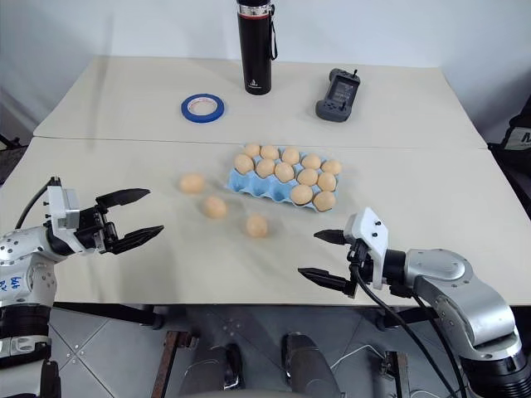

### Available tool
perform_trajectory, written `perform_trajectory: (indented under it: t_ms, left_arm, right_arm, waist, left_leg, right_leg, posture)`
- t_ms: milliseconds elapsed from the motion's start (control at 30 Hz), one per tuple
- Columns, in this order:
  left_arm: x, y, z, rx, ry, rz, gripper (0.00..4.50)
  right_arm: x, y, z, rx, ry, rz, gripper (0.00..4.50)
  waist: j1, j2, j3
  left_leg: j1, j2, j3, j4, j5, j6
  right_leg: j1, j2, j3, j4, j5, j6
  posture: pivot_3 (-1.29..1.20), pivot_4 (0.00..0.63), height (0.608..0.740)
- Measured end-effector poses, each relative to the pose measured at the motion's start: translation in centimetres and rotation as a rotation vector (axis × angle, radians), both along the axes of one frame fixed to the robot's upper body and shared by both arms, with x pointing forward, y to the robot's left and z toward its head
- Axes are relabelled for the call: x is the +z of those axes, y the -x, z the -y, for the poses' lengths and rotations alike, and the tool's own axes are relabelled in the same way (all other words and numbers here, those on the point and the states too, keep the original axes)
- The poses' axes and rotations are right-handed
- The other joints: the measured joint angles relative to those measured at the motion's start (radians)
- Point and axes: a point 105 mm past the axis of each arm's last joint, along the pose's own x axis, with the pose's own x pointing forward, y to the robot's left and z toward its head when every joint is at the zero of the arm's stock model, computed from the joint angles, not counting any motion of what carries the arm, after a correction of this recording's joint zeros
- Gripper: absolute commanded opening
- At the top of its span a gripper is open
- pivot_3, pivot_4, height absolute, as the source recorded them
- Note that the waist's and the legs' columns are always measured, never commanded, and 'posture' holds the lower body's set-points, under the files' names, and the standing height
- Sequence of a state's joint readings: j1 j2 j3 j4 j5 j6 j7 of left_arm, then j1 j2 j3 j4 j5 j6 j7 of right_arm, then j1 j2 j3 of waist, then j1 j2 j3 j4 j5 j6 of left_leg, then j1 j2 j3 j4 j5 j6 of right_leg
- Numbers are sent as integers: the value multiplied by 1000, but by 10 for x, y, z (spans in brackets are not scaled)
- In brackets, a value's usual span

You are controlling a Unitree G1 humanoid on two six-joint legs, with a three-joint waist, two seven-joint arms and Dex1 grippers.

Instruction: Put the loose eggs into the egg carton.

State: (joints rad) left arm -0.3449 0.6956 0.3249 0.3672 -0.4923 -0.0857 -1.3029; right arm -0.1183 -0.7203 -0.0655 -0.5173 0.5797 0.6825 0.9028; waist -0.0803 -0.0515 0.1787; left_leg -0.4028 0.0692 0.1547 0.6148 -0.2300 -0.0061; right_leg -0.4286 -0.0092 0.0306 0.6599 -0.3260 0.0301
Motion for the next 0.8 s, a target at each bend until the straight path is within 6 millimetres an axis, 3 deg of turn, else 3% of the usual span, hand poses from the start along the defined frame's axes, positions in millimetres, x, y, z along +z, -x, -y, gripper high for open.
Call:
perform_trajectory:
  t_ms: [200, 533, 800]
  left_arm:
    - [0, 1, -3, 16, 3, 4, 4500]
    - [-1, 6, -4, 31, 6, 3, 4500]
    - [-3, 11, -5, 45, 5, -4, 4500]
  right_arm:
    - [-1, -16, -21, -17, -45, 64, 4481]
    - [-28, -58, -73, -21, -38, 95, 4481]
    - [-30, -74, -101, -28, -56, 122, 4481]
  waist:
    - [-3, 0, 0]
    - [-4, 0, 0]
    - [-3, 0, 0]
  left_leg:
    - [0, 0, 0, 0, 0, 0]
    - [-1, 0, 0, 0, 1, -1]
    - [-1, 0, 0, 0, 1, -2]
  right_leg:
    - [0, 0, 0, 0, 0, 0]
    - [-1, 0, 0, 1, 0, 0]
    - [-1, 0, -1, 1, 0, 0]
  posture:
    - [0, 150, 740]
    - [0, 150, 740]
    - [0, 150, 740]
